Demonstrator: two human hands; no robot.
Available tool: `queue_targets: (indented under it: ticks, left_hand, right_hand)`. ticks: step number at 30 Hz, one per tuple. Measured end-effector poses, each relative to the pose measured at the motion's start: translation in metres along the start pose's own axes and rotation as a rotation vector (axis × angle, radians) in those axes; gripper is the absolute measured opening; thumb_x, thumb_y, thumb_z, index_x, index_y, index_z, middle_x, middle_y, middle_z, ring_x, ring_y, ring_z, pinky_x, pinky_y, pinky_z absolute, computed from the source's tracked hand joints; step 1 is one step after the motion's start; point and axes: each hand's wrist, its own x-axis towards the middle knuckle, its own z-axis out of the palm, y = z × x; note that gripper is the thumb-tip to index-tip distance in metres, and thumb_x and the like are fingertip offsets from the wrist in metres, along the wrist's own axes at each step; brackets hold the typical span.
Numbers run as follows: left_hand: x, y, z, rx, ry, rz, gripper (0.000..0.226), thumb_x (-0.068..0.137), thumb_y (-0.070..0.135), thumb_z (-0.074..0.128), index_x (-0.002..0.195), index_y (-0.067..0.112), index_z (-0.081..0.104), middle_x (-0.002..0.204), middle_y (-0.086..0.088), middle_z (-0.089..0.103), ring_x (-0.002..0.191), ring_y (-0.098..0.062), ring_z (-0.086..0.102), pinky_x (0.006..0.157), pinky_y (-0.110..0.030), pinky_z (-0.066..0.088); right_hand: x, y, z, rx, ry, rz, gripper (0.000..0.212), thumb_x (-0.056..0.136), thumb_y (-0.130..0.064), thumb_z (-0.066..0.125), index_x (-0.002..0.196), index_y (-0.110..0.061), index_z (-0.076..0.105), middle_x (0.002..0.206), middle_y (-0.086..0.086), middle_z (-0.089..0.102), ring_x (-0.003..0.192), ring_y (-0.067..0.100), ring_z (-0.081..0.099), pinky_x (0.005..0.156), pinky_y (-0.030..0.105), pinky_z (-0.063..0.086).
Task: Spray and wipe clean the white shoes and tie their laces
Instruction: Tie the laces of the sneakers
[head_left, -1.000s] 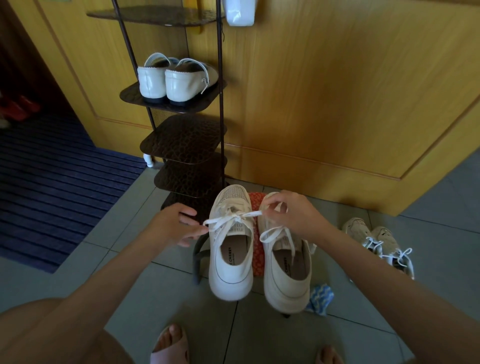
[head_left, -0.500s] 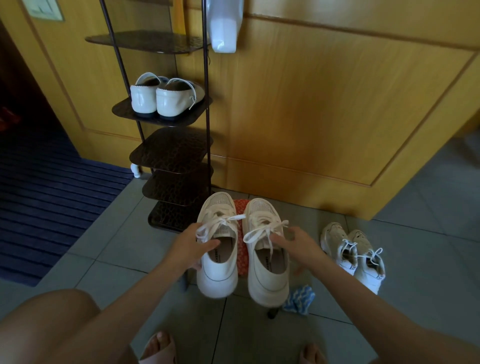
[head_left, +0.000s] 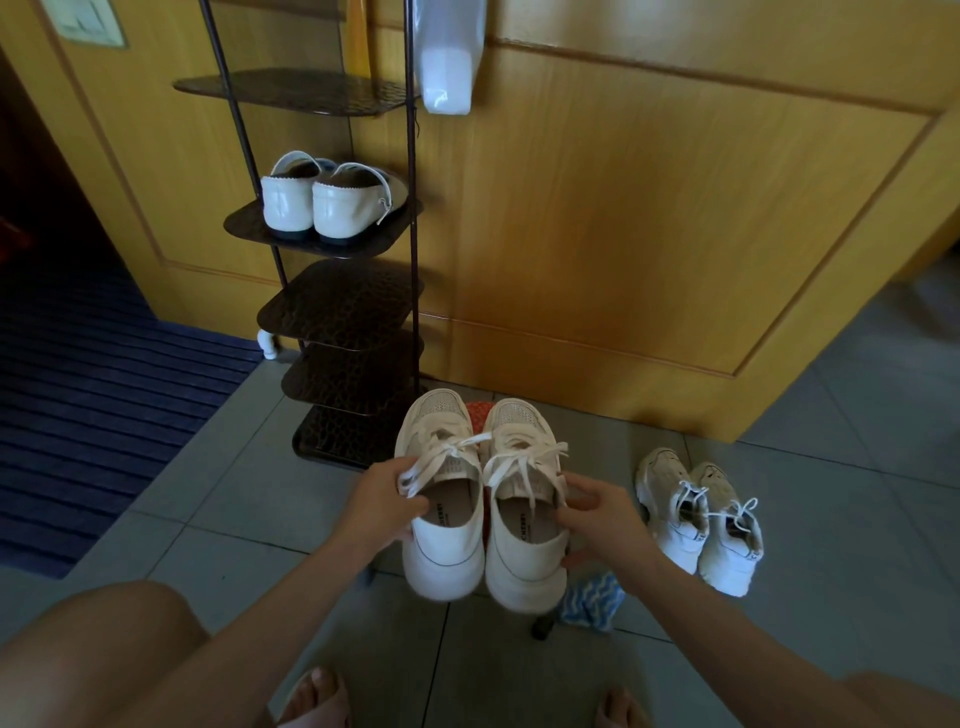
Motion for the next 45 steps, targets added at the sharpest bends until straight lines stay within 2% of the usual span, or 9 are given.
queue_targets:
  ticks: [8,12,15,19,21,24,26,39,45]
  left_hand:
    - [0.002,-0.003,-0.013,-0.083,-0.064,-0.012,0.046,0.082,-0.011,0.054,0.117,0.017,0.062,0.102,-0.010,0.066,0.091,-0.019,0.063,0.064,-0.037,0.060]
    - [0.003,0.000,-0.033,-0.091,-0.063,-0.020,0.049,0.082,-0.011,0.057,0.124,0.015,0.059,0.110,-0.010,0.065,0.096,-0.024,0.064,0.067,-0.039,0.060]
    - [0.006,0.008,-0.057,-0.086,-0.025,-0.041,0.051,0.083,-0.009,0.059,0.128,0.015,0.055,0.118,-0.008,0.062,0.097,-0.024,0.064,0.061,-0.032,0.060]
    - [0.013,0.021,-0.099,-0.058,0.017,-0.014,0.050,0.084,-0.007,0.058,0.128,0.015,0.054,0.119,-0.006,0.062,0.088,-0.019,0.067,0.055,-0.020,0.056]
    - [0.019,0.025,-0.121,-0.044,0.041,-0.012,0.049,0.084,-0.007,0.058,0.129,0.015,0.054,0.120,-0.008,0.062,0.087,-0.020,0.068,0.058,-0.025,0.058]
    - [0.030,0.025,-0.154,-0.022,0.052,-0.007,0.052,0.086,-0.008,0.056,0.133,0.014,0.050,0.122,-0.011,0.060,0.091,-0.024,0.067,0.067,-0.038,0.059]
    - [0.038,0.021,-0.173,-0.016,0.081,0.016,0.050,0.087,-0.006,0.056,0.133,0.013,0.051,0.122,-0.010,0.060,0.085,-0.020,0.068,0.063,-0.032,0.060]
    - [0.129,0.004,-0.240,-0.049,0.188,0.108,0.046,0.087,-0.002,0.059,0.129,0.015,0.056,0.108,-0.007,0.067,0.091,-0.018,0.067,0.067,-0.035,0.060]
    - [0.164,-0.004,-0.250,-0.022,0.138,0.089,0.048,0.087,-0.004,0.057,0.131,0.017,0.055,0.110,-0.010,0.067,0.093,-0.023,0.067,0.071,-0.040,0.059]
  right_hand:
    - [-0.001,-0.002,0.003,0.087,0.007,-0.033,0.042,0.086,-0.003,0.060,0.120,-0.028,0.061,0.105,0.002,0.069,0.093,0.017,0.065,0.058,0.039,0.059]
    - [-0.003,-0.013,0.012,0.151,-0.012,-0.054,0.035,0.083,-0.006,0.067,0.099,-0.037,0.063,0.096,-0.006,0.068,0.081,0.015,0.067,0.060,0.040,0.059]
    - [-0.002,-0.028,0.024,0.188,-0.048,-0.082,0.032,0.083,-0.006,0.067,0.102,-0.032,0.063,0.096,-0.001,0.069,0.075,0.019,0.067,0.056,0.033,0.058]
    - [0.009,-0.059,0.050,0.206,-0.074,-0.104,0.030,0.083,-0.003,0.066,0.091,-0.032,0.065,0.094,-0.006,0.068,0.089,0.019,0.065,0.057,0.032,0.059]
    - [0.016,-0.074,0.066,0.218,-0.106,-0.102,0.032,0.084,-0.001,0.064,0.099,-0.029,0.068,0.104,-0.001,0.069,0.096,0.022,0.065,0.066,0.041,0.060]
    - [0.030,-0.092,0.091,0.231,-0.115,-0.114,0.041,0.085,0.000,0.060,0.118,-0.022,0.064,0.111,0.002,0.067,0.100,0.024,0.065,0.061,0.034,0.059]
    - [0.042,-0.104,0.107,0.246,-0.128,-0.118,0.044,0.085,0.000,0.059,0.123,-0.021,0.061,0.114,0.004,0.066,0.101,0.023,0.064,0.058,0.031,0.058]
    - [0.130,-0.149,0.177,0.279,-0.085,-0.182,0.051,0.084,0.005,0.056,0.131,-0.016,0.054,0.088,-0.010,0.064,0.082,0.010,0.064,0.055,0.034,0.060]
    - [0.156,-0.151,0.192,0.290,-0.051,-0.133,0.055,0.083,0.006,0.057,0.134,-0.016,0.051,0.100,-0.001,0.066,0.096,0.018,0.062,0.054,0.032,0.059]
